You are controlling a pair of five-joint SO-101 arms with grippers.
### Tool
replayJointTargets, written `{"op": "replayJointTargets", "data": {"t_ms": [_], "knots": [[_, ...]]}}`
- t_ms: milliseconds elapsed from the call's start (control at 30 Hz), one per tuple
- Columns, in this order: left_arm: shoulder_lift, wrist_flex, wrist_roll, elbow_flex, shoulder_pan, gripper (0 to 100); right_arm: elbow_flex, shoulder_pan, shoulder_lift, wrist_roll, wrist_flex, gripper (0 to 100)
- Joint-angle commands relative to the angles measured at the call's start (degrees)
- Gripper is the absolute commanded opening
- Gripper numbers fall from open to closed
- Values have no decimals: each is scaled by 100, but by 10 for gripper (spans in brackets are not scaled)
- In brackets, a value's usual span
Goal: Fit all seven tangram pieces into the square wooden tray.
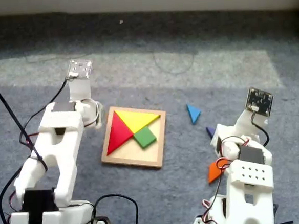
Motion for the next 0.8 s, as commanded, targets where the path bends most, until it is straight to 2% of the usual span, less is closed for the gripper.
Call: {"op": "replayJointTargets", "data": {"t_ms": [0,333,533,767], "knots": [[611,220,114,-822,-84,248,-40,22,-127,62,-154,239],[1982,862,114,-1903,-92,248,-40,22,-127,62,-154,239],[2149,941,70,-2079,-92,170,-40,22,-127,62,-154,239],[2141,932,70,-2079,-92,162,-40,22,-127,62,-154,239]]}}
